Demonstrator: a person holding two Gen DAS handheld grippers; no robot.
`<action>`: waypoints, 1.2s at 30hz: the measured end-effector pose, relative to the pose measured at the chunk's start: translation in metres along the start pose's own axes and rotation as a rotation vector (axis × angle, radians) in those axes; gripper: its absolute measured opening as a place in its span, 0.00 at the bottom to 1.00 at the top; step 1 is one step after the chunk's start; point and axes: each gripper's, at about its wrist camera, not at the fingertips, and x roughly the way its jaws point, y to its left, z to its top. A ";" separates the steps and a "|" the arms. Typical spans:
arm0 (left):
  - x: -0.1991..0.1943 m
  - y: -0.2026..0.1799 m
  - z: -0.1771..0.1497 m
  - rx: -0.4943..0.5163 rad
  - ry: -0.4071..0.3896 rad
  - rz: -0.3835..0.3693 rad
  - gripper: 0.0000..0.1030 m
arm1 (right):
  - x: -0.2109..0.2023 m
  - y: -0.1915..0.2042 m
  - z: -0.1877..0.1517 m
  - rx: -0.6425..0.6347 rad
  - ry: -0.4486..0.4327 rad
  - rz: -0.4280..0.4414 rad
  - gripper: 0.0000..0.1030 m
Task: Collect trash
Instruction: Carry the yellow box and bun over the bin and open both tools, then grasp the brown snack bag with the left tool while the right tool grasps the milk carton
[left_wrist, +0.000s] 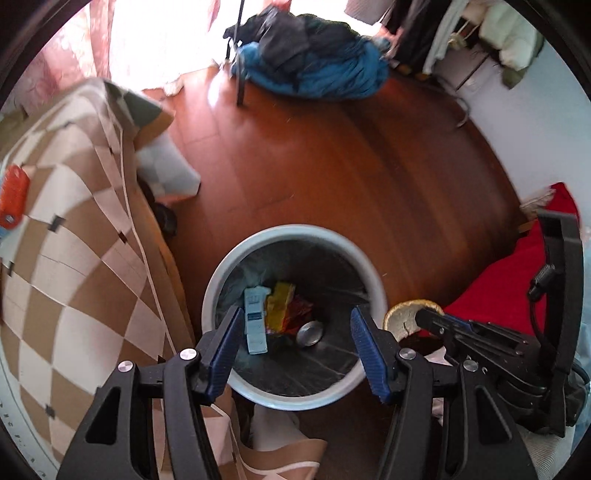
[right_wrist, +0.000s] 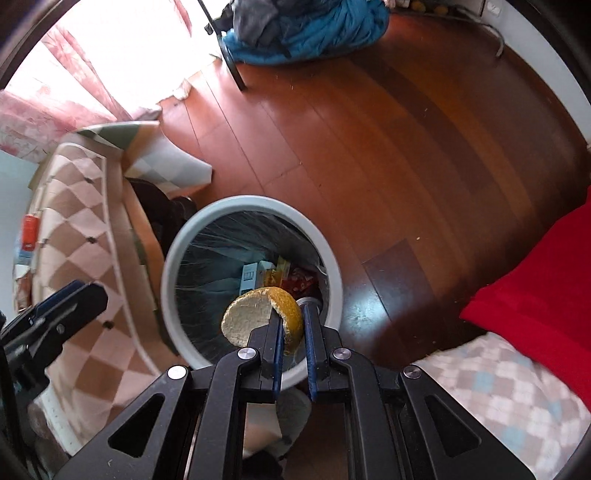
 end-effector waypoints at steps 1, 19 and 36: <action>0.009 0.001 -0.001 -0.004 0.015 0.014 0.53 | 0.010 -0.001 0.002 0.004 0.013 0.001 0.10; 0.013 0.007 -0.016 0.011 0.013 0.196 0.97 | 0.014 -0.007 -0.010 -0.017 0.013 -0.113 1.00; -0.115 0.027 -0.033 -0.067 -0.179 0.225 0.97 | -0.120 0.041 -0.031 -0.062 -0.155 0.001 1.00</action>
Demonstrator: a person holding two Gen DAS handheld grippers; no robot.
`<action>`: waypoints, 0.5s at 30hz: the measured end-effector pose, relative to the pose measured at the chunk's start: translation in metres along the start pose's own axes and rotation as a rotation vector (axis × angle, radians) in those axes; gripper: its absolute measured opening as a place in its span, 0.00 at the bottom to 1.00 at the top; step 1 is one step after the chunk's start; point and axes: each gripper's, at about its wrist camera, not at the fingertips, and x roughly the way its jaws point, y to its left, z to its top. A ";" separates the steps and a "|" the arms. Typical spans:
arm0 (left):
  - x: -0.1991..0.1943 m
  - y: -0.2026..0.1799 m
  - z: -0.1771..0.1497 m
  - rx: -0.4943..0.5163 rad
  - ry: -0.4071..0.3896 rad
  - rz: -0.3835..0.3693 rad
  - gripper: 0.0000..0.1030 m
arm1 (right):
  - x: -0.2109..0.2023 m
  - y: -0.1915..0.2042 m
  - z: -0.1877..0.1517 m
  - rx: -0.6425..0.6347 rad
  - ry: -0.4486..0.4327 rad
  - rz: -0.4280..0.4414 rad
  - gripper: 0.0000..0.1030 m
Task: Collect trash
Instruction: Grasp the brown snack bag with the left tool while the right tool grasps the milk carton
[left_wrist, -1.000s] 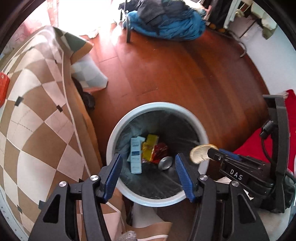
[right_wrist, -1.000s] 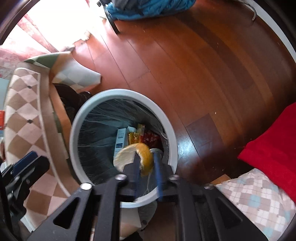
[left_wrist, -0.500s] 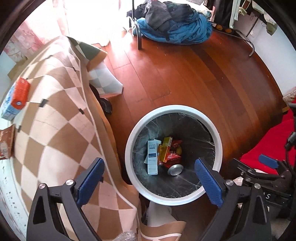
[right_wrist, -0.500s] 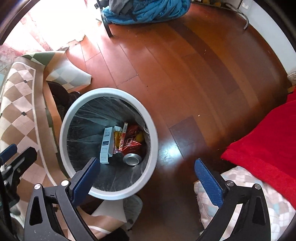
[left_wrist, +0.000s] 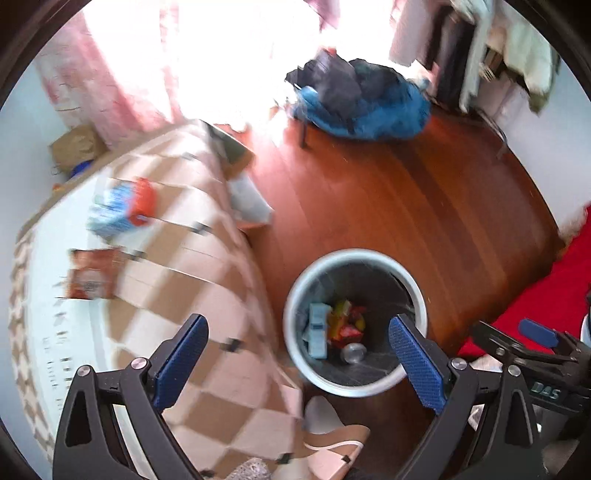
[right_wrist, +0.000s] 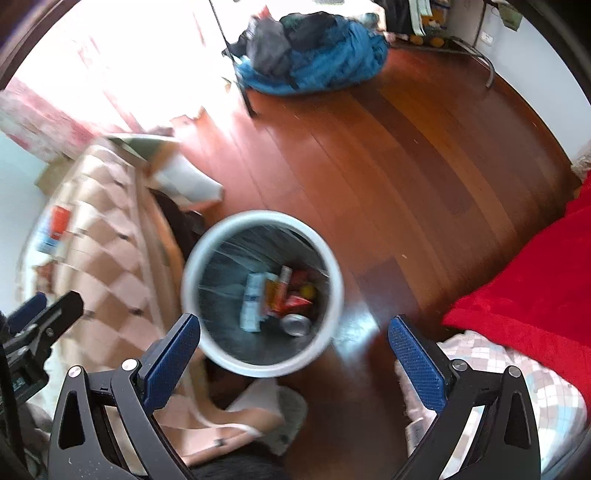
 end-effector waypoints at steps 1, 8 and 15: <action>-0.011 0.011 0.004 -0.021 -0.021 0.011 0.97 | -0.010 0.012 0.005 -0.026 -0.011 0.014 1.00; -0.051 0.139 0.024 -0.246 -0.111 0.160 0.97 | -0.037 0.150 0.043 -0.352 0.007 0.091 1.00; -0.016 0.265 0.001 -0.445 -0.029 0.258 0.97 | 0.019 0.323 0.068 -0.715 0.097 0.068 1.00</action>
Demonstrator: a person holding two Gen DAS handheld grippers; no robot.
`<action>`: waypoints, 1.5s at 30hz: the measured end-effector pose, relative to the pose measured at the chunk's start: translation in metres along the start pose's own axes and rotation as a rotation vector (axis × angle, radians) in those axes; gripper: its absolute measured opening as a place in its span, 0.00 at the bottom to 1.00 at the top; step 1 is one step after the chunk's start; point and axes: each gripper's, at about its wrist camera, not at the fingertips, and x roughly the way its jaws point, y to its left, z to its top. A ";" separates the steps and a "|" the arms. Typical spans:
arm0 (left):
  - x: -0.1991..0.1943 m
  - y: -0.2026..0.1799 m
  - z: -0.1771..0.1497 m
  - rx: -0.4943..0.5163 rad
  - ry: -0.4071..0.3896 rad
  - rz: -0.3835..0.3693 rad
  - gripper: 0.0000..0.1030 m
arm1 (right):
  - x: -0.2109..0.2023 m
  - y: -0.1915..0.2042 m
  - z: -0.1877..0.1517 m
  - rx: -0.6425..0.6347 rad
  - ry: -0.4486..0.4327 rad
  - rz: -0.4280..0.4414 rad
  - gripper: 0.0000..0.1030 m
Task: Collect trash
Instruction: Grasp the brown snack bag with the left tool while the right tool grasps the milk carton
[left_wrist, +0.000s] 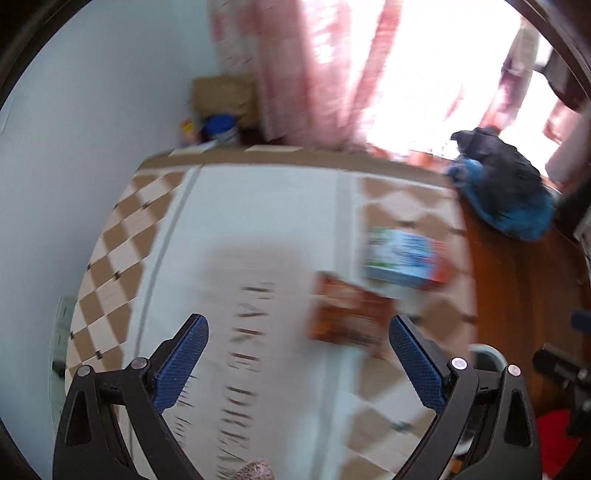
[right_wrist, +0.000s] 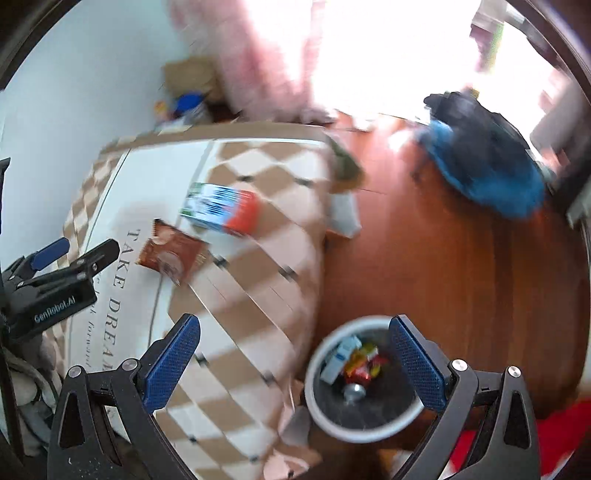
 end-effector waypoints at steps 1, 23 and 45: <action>0.015 0.015 0.002 -0.023 0.020 0.011 0.97 | 0.015 0.013 0.017 -0.037 0.033 -0.001 1.00; 0.064 0.046 0.007 0.004 0.083 -0.071 0.97 | 0.124 0.033 0.086 0.014 0.191 0.094 0.36; 0.079 0.038 0.013 0.013 0.098 -0.137 0.96 | 0.126 0.037 0.109 0.022 0.063 0.092 0.40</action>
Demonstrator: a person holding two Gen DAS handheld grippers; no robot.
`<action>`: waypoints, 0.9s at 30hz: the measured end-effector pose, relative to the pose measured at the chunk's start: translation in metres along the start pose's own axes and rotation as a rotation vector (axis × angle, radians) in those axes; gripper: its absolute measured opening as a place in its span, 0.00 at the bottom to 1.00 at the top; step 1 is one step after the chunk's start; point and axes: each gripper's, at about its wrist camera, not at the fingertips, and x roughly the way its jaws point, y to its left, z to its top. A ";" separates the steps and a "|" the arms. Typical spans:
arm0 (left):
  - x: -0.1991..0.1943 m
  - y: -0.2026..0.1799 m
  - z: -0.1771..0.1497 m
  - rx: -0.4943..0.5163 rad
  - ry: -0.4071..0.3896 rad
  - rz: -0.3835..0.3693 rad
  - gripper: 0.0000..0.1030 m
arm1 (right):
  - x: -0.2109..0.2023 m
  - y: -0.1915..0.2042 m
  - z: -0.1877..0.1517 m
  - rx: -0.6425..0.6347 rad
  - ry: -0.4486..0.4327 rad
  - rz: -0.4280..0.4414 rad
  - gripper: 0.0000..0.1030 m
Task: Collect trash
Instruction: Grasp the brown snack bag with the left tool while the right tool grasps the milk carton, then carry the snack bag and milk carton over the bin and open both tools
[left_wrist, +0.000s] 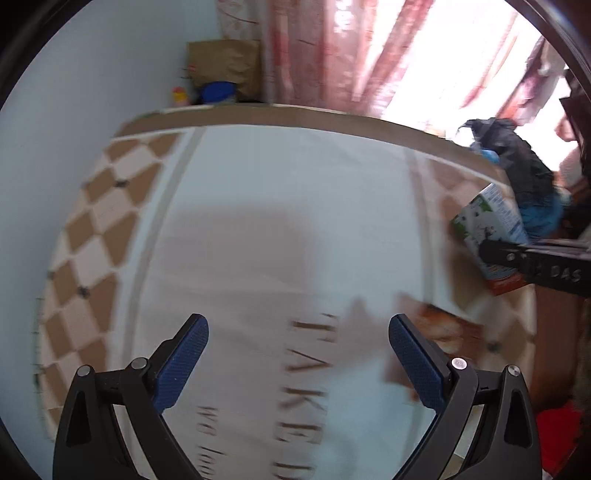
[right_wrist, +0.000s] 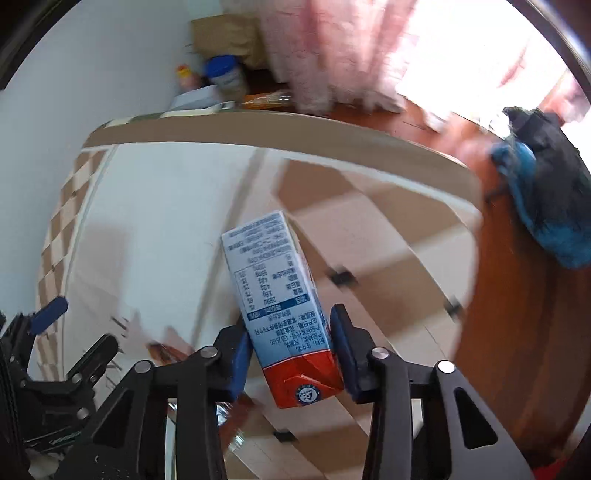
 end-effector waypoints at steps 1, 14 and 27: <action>0.000 -0.003 -0.001 0.003 0.005 -0.031 0.96 | -0.005 -0.007 -0.009 0.029 -0.007 -0.004 0.40; 0.009 -0.082 -0.023 0.243 0.013 -0.008 0.11 | -0.043 -0.046 -0.112 0.210 -0.102 -0.009 0.37; -0.116 -0.069 -0.049 0.241 -0.233 0.079 0.08 | -0.121 -0.028 -0.178 0.251 -0.246 0.040 0.36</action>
